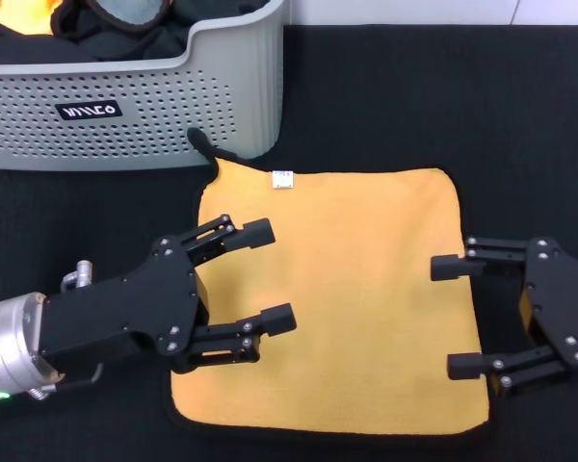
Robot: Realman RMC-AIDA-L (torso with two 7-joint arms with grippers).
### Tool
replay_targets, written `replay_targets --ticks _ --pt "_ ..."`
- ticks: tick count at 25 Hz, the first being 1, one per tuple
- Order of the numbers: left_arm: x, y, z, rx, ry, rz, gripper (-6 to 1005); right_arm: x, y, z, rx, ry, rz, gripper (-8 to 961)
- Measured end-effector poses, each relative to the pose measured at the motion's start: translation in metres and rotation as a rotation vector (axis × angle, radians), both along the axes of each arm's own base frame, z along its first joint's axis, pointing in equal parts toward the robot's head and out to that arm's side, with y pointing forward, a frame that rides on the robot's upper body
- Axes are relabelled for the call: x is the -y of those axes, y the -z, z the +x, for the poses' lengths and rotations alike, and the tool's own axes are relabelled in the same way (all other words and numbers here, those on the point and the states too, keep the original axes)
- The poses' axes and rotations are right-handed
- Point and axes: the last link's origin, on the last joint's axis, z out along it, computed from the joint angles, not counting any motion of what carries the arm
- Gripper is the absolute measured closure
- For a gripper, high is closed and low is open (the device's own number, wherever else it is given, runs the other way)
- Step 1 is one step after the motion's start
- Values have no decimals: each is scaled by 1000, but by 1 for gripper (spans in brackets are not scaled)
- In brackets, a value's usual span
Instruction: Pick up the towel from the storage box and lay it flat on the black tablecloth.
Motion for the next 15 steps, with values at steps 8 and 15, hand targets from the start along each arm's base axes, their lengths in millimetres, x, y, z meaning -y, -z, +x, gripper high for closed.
replay_targets --ticks 8,15 --pt "3 2 -1 2 -6 -1 124 -1 6 -5 8 -45 12 68" --pt "1 2 0 2 -3 4 124 -2 7 -5 3 -45 17 68"
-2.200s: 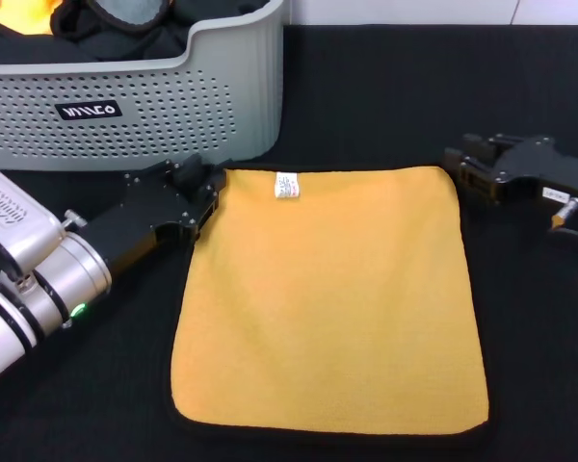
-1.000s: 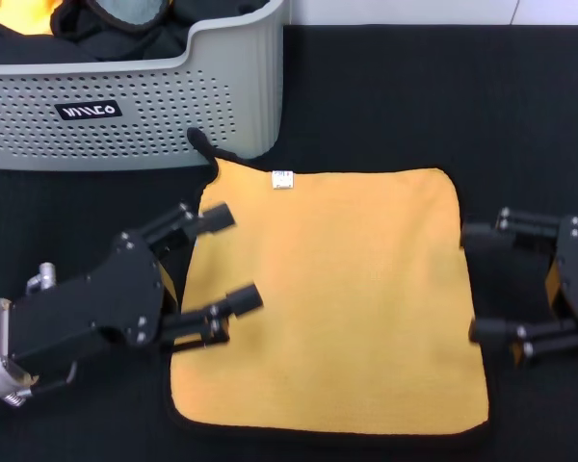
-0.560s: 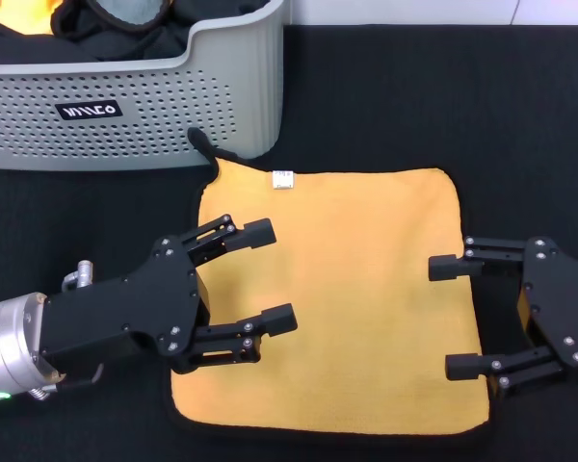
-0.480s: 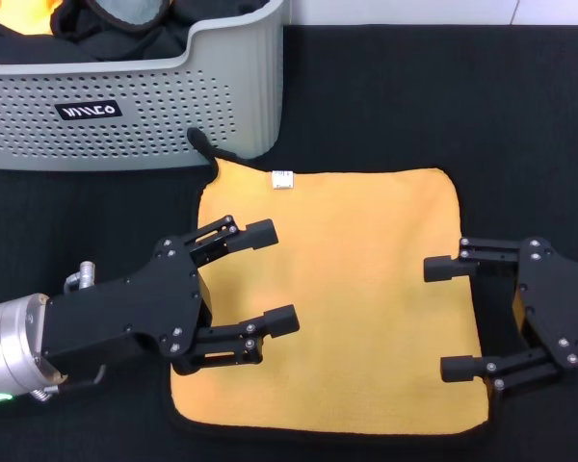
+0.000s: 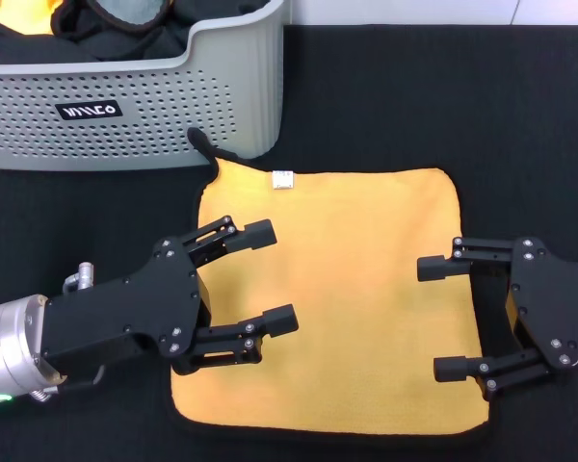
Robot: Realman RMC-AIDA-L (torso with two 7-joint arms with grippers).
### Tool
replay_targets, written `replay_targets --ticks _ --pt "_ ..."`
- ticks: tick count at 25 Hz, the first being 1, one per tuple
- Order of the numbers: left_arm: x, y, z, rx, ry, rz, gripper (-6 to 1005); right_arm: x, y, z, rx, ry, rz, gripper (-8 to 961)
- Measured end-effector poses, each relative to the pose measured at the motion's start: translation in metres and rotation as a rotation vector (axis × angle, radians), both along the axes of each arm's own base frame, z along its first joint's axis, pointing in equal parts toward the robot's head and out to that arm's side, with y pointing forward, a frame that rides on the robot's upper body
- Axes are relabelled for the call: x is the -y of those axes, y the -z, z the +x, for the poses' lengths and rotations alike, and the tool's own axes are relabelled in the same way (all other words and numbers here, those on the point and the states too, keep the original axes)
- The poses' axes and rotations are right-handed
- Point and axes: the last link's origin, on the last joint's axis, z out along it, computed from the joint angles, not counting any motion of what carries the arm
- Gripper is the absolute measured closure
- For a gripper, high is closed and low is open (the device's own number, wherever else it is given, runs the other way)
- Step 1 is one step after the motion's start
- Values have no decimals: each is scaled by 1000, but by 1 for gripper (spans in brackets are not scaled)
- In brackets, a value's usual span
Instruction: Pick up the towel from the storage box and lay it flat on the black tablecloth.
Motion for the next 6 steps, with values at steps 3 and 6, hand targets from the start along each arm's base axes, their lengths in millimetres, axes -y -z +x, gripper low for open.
replay_targets --ticks 3,6 --pt "-1 0 1 1 3 0 124 0 0 1 -2 5 4 68" --pt "-1 0 2 1 5 0 124 0 0 1 -1 7 6 68"
